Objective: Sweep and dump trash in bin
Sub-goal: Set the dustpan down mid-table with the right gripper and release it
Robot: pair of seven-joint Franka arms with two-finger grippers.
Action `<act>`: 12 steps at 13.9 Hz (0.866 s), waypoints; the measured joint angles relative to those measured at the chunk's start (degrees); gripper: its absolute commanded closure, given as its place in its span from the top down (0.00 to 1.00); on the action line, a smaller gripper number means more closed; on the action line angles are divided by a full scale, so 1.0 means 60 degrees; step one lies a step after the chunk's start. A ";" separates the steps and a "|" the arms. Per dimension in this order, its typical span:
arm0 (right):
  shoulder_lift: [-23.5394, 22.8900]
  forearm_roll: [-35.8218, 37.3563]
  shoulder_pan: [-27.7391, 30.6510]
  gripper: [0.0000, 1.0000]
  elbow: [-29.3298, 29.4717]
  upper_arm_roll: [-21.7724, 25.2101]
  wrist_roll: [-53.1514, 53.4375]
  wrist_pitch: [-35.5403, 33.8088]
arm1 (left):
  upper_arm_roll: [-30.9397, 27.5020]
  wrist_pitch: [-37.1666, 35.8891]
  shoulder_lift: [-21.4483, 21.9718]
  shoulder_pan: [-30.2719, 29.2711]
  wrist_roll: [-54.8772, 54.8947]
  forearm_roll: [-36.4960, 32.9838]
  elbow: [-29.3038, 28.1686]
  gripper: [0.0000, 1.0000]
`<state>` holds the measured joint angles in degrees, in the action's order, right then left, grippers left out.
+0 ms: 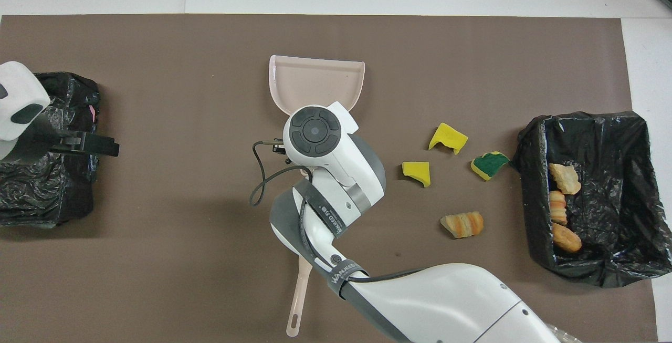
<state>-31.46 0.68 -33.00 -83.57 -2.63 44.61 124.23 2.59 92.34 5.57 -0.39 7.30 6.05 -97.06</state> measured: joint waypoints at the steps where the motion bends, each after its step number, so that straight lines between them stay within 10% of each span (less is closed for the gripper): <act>1: 0.0120 -0.0002 0.0108 1.00 -0.0029 0.0005 0.0000 -0.0119 | 0.0006 -0.0474 0.0083 0.0000 -0.0003 -0.0003 0.0343 1.00; 7: 0.1428 -0.0002 0.0760 1.00 -0.0806 0.0013 -0.1077 -0.1779 | 0.0057 -0.1320 0.0306 0.0002 -0.0079 -0.0394 0.0843 1.00; 12: 0.3356 -0.0003 0.1394 1.00 -0.3293 0.0017 -0.2282 -0.2068 | 0.0129 -0.1306 0.0304 0.0010 -0.0507 -0.0696 0.0843 1.00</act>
<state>-11.33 0.66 -24.64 -103.33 -2.53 30.92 111.82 3.36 84.50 7.39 -0.33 4.26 1.88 -92.00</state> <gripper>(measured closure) 0.000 0.000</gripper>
